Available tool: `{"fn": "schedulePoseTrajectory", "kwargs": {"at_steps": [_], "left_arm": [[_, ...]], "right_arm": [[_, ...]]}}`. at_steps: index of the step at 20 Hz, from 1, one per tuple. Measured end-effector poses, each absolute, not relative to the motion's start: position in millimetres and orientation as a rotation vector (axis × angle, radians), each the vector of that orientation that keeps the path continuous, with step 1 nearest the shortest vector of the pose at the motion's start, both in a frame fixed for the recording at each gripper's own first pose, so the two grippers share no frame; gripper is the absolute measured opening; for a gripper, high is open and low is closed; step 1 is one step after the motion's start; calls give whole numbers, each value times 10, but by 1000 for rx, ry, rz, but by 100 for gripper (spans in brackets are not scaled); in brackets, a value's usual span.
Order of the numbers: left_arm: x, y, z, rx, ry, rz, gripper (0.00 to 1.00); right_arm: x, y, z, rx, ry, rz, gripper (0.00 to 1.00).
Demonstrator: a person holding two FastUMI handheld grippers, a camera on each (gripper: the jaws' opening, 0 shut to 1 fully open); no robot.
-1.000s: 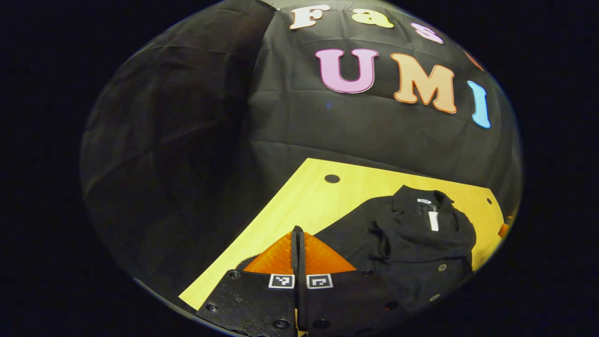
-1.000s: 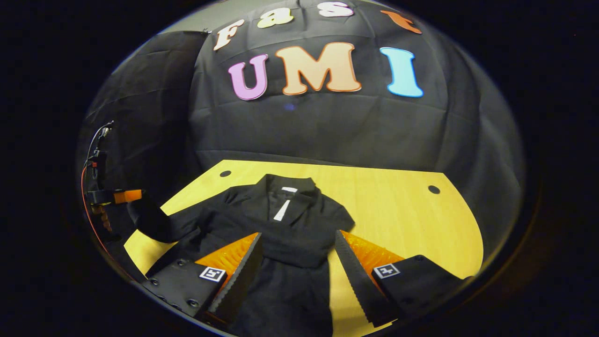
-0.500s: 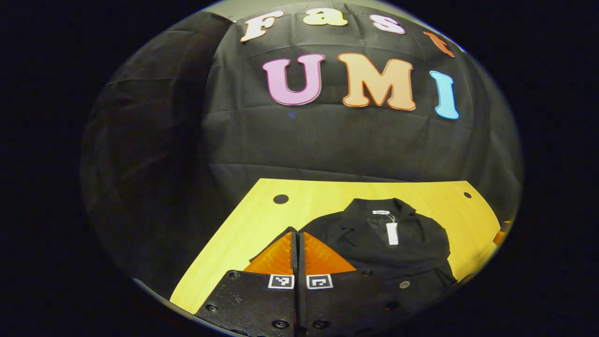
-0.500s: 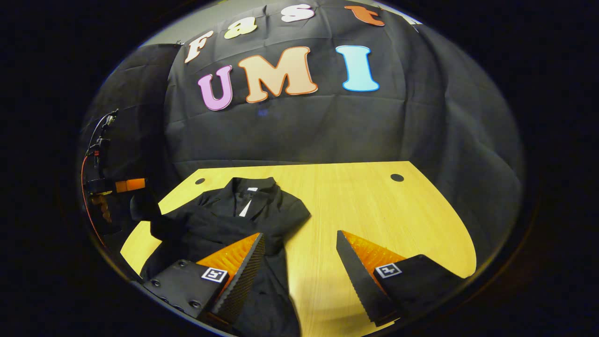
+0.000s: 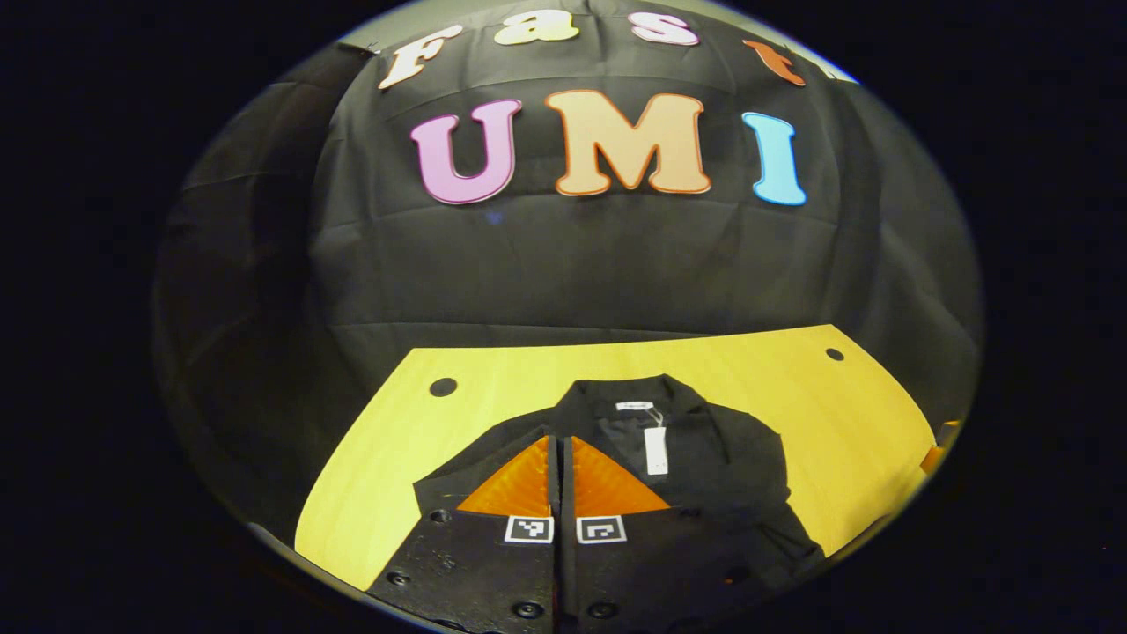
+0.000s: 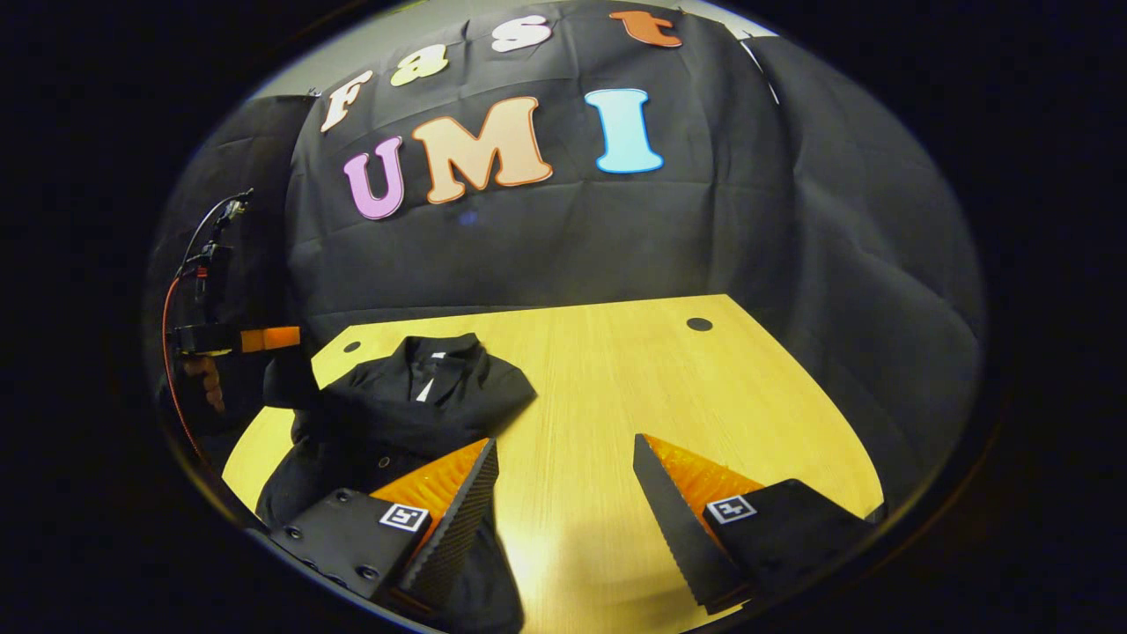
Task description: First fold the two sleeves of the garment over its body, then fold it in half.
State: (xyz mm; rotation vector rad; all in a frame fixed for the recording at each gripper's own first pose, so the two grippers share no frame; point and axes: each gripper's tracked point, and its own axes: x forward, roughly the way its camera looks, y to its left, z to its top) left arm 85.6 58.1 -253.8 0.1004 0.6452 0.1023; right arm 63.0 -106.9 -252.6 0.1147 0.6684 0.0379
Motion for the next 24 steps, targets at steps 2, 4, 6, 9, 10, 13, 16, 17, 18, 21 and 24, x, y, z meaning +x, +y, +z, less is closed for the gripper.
{"fn": "schedulePoseTrajectory", "kwargs": {"at_steps": [2,4,6,9,10,13,16,17,18,21,24], "left_arm": [[924,357,-2589,105,652,69,0],[988,155,-2645,110,658,40,0],[1032,-55,-2721,108,668,9,0],[1065,-305,-2880,114,696,-30,0],[1079,-376,-2931,117,702,-39,0],[1109,-556,-3088,131,726,-68,0],[1150,-803,-3202,64,750,-127,4],[1114,-834,-3182,55,741,-118,32],[956,-766,-3083,68,726,-104,60],[953,-616,-2893,91,661,-40,96],[720,-371,-2668,64,623,16,95]], "right_arm": [[552,-1173,-2530,122,667,22,98],[473,-1296,-2537,124,670,7,98],[400,-1388,-2560,131,675,-9,94],[316,-1501,-2589,137,684,-26,98],[277,-1545,-2600,133,687,-30,98],[226,-1616,-2631,139,695,-34,98],[190,-1633,-2639,133,698,-14,98],[191,-1615,-2630,131,695,-1,98],[182,-1600,-2607,130,692,15,98],[169,-1542,-2619,128,686,79,98],[198,-1360,-2585,144,682,143,98]]}}
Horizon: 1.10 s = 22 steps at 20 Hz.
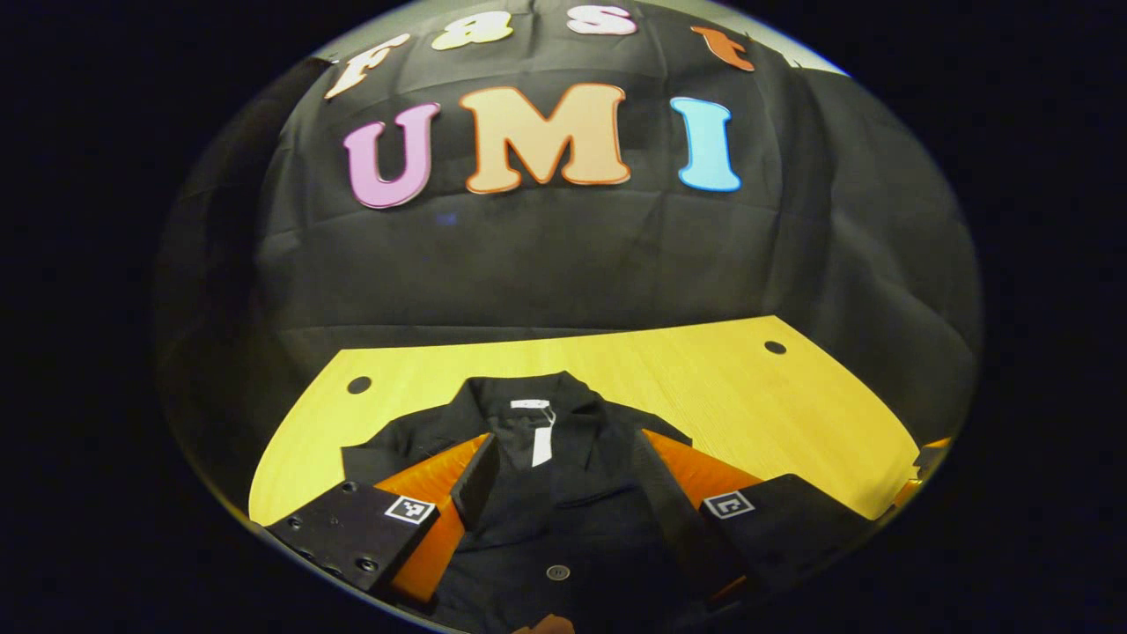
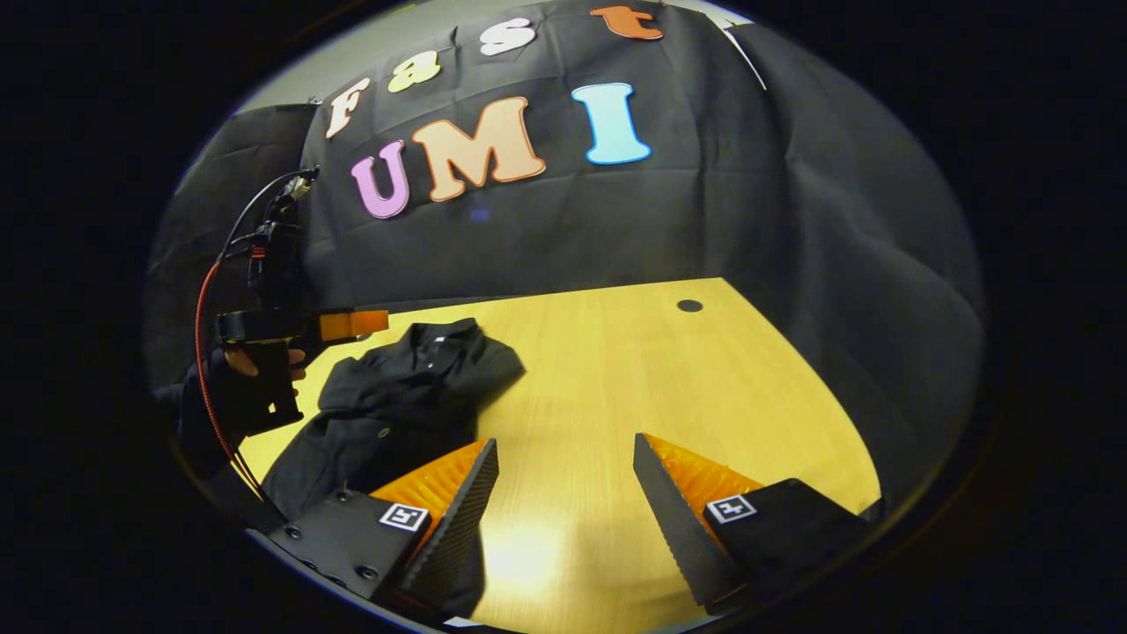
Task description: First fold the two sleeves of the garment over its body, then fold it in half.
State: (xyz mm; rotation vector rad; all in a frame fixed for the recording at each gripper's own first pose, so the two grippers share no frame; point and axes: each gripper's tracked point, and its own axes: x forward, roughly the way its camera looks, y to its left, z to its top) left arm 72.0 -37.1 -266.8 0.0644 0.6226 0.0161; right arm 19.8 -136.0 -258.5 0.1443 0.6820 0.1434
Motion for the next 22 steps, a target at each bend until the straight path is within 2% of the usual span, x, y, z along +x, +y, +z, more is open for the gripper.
{"fn": "schedulePoseTrajectory", "kwargs": {"at_steps": [3,4,5,6,10,17,18,20,21,22], "left_arm": [[361,-78,-2502,60,607,50,94],[238,47,-2463,66,609,61,95],[114,168,-2445,73,611,73,99],[-34,288,-2438,80,617,84,95],[-608,755,-2474,72,661,130,94],[-1537,1364,-2768,47,763,200,94],[-1650,1417,-2822,46,780,203,95],[-1879,1521,-2946,46,819,209,95],[-1992,1560,-3001,48,834,211,95],[-2083,1596,-3059,50,852,210,95]], "right_arm": [[246,-1105,-2562,159,672,161,99],[190,-1042,-2560,165,672,165,95],[152,-966,-2568,166,676,168,98],[86,-887,-2601,163,685,167,98],[-198,-592,-2623,165,703,174,98],[-742,-310,-2903,73,780,178,98],[-821,-282,-2945,65,794,178,94],[-944,-231,-3070,53,821,175,98],[-1003,-209,-3130,46,839,174,94],[-1077,-193,-3221,37,858,171,98]]}}
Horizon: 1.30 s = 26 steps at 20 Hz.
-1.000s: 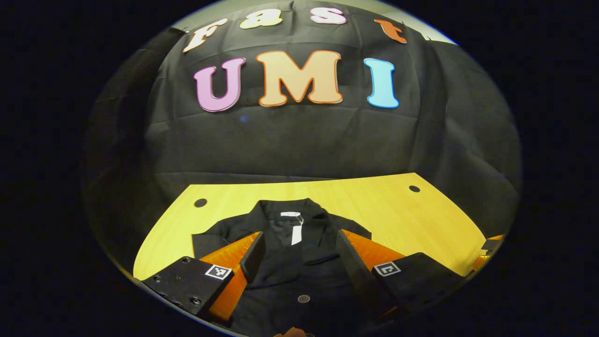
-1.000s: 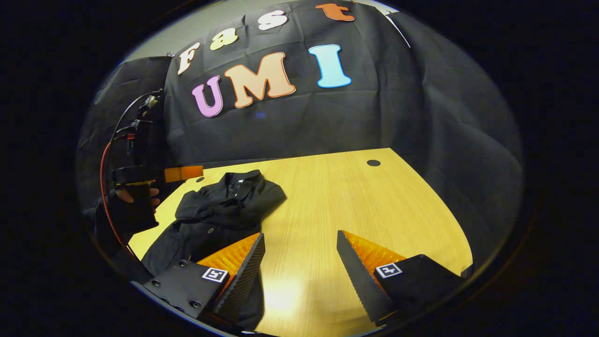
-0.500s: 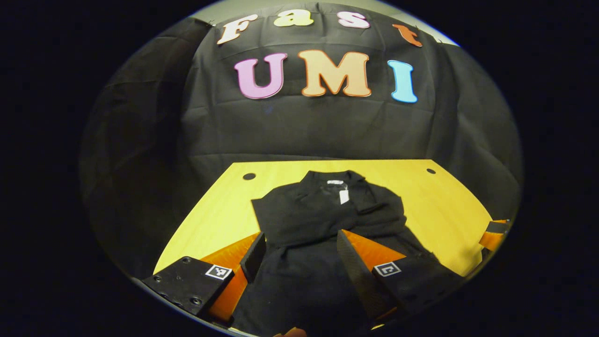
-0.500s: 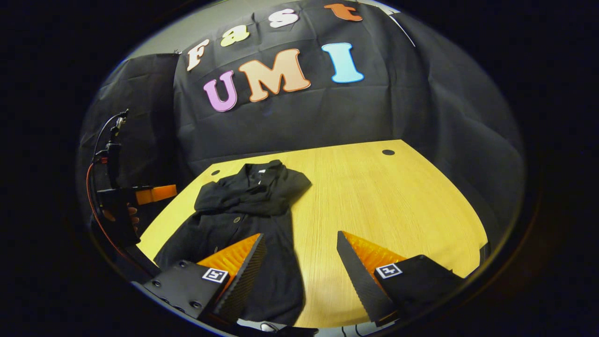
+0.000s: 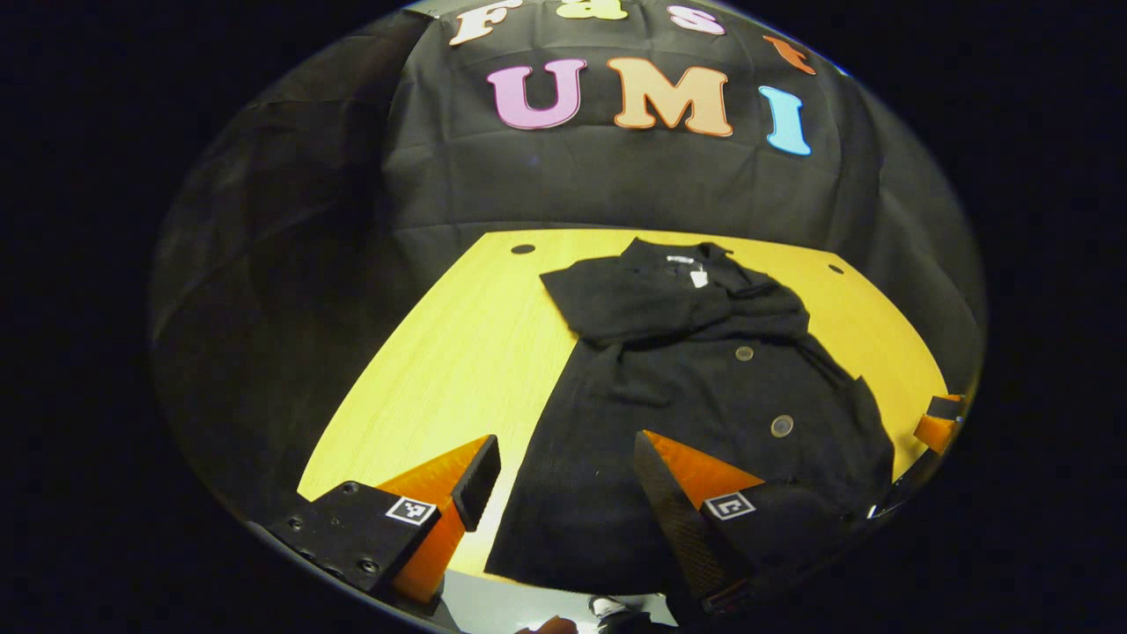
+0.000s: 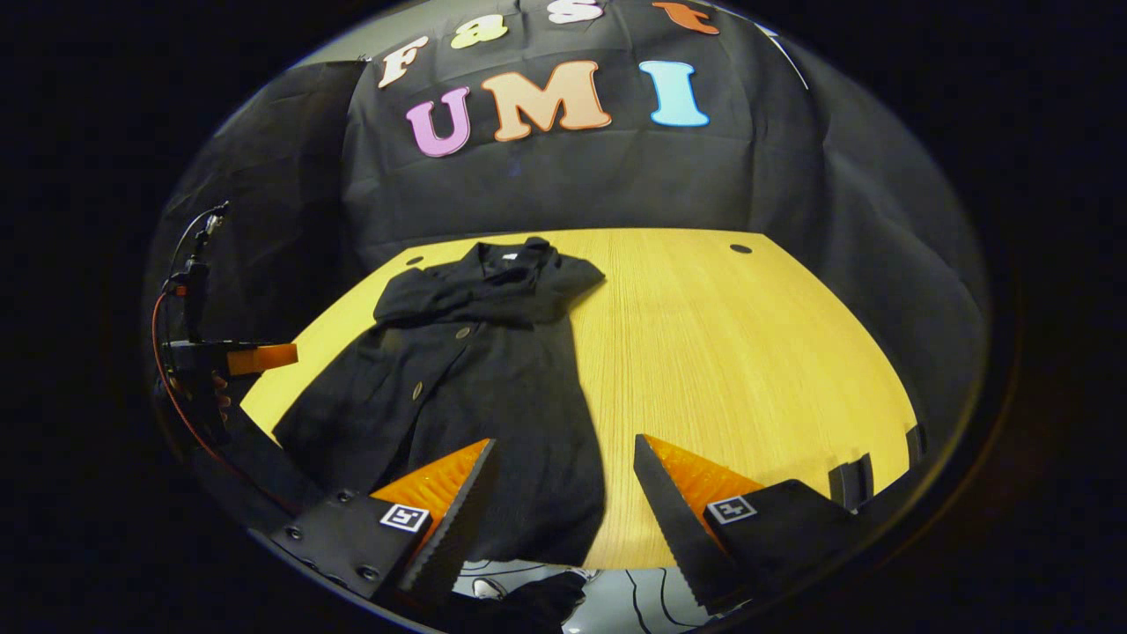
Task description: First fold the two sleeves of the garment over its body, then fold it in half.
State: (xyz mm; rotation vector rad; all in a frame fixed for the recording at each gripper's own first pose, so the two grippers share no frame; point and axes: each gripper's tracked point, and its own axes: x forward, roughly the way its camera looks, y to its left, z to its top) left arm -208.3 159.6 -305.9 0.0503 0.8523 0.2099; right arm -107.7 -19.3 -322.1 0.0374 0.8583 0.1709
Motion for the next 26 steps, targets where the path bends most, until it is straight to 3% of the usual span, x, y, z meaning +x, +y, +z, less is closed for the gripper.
{"fn": "schedulePoseTrajectory", "kwargs": {"at_steps": [2,3,4,8,10,11,12,13,14,15,16,19,20,26], "left_arm": [[-2260,1668,-3195,58,889,215,95],[-2349,1711,-3264,60,907,222,95],[-2423,1738,-3341,58,925,225,95],[-2707,1748,-3612,50,997,218,95],[-2709,1724,-3623,34,980,201,89],[-2693,1710,-3639,21,977,192,96],[-2730,1687,-3677,-5,999,178,90],[-2717,1681,-3669,-12,983,166,96],[-2729,1672,-3668,-7,979,152,93],[-2705,1674,-3649,-1,957,135,91],[-2688,1656,-3665,4,944,119,81],[-2648,1495,-3658,-52,875,88,21],[-2629,1486,-3654,-73,867,109,1],[-2449,1488,-3476,-184,967,152,0]], "right_arm": [[-1197,-180,-3375,26,899,161,94],[-1236,-171,-3441,28,915,156,99],[-1274,-151,-3514,35,932,149,95],[-1381,-89,-3777,56,1001,125,99],[-1399,-37,-3823,34,1006,118,92],[-1410,-29,-3819,20,1011,117,92],[-1415,-32,-3841,-16,1011,113,93],[-1410,-6,-3827,-24,1008,135,94],[-1392,33,-3862,-24,1003,145,88],[-1380,74,-3858,-20,1000,155,72],[-1379,135,-3855,-10,998,166,56],[-1303,187,-3888,-9,1030,150,7],[-1317,185,-3860,-5,1039,151,5],[-1118,285,-3447,63,982,246,2]]}}
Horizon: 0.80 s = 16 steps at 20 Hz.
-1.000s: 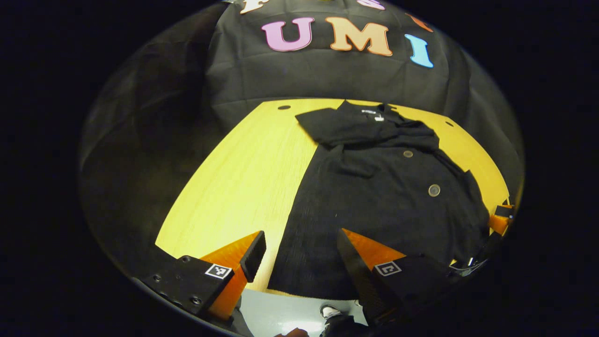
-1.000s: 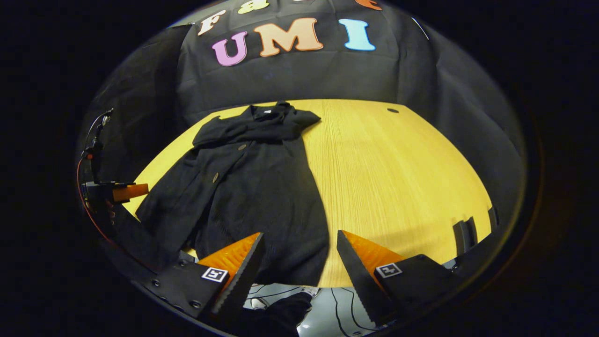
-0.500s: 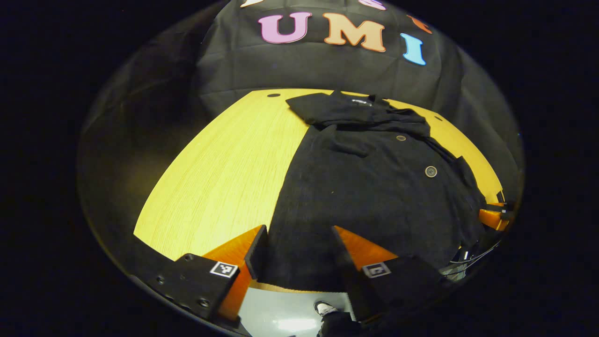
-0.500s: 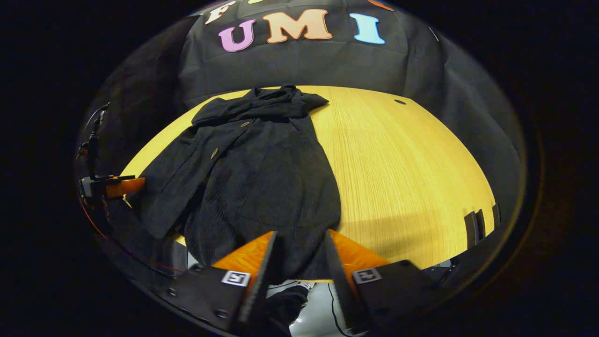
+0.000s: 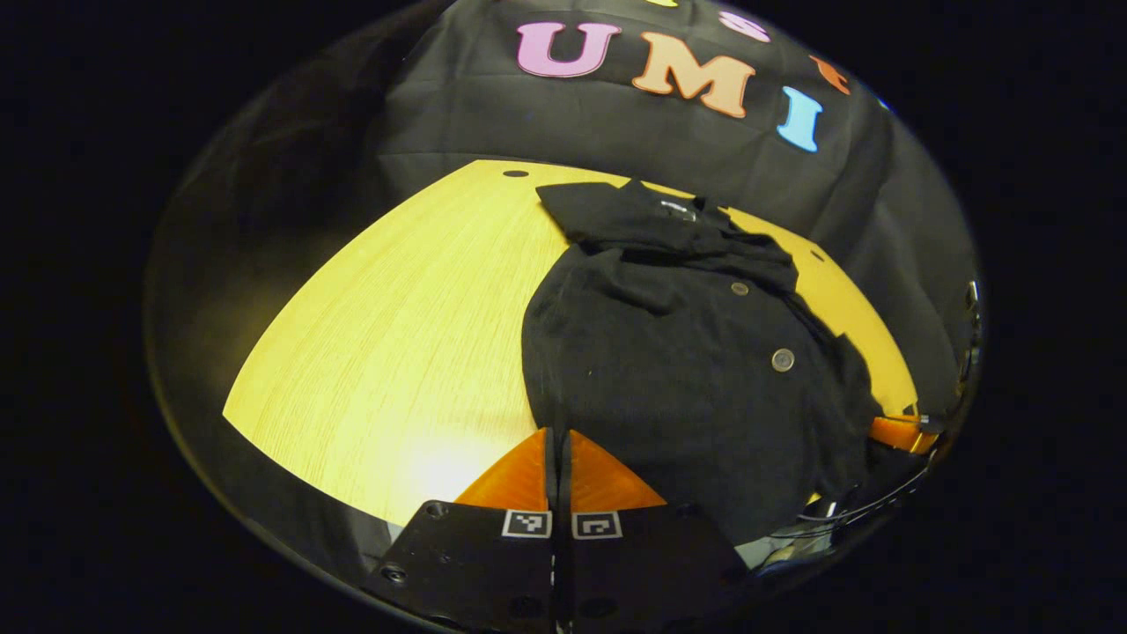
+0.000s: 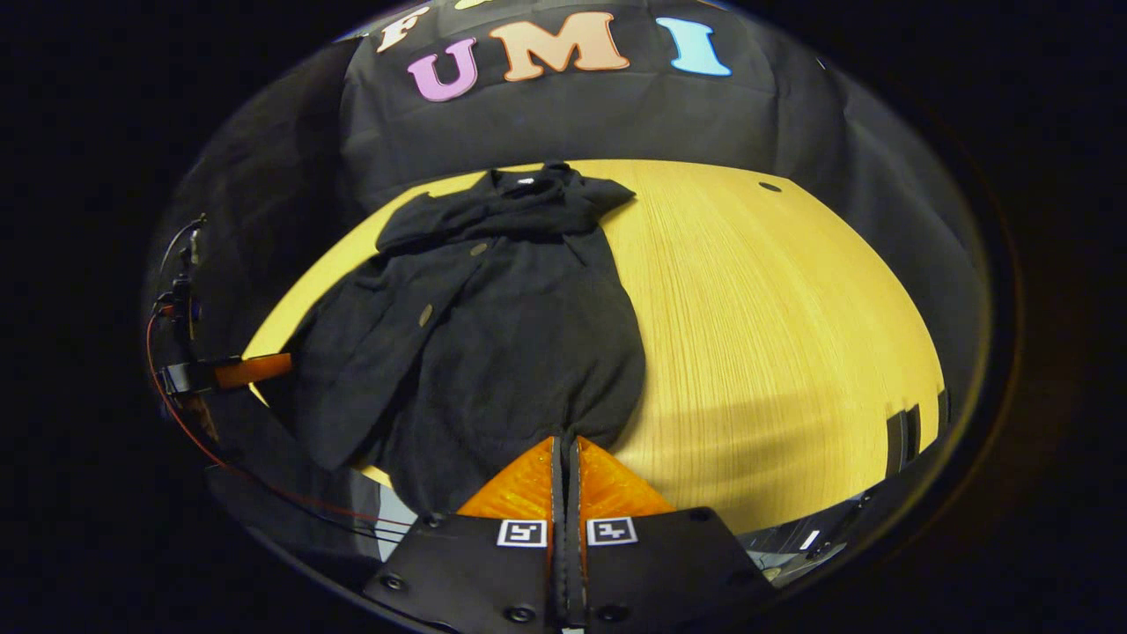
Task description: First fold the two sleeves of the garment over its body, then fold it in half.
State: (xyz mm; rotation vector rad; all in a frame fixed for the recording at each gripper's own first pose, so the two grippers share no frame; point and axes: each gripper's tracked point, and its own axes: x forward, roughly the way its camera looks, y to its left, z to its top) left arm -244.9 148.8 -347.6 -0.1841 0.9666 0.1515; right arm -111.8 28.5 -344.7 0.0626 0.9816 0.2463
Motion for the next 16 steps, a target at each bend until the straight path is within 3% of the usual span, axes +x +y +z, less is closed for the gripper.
{"fn": "schedulePoseTrajectory", "kwargs": {"at_steps": [9,16], "left_arm": [[-1241,1294,-2400,-209,741,108,0],[-457,1397,-2077,-203,638,70,0]], "right_arm": [[-159,506,-2632,65,755,370,2],[569,607,-2036,87,604,326,2]]}}
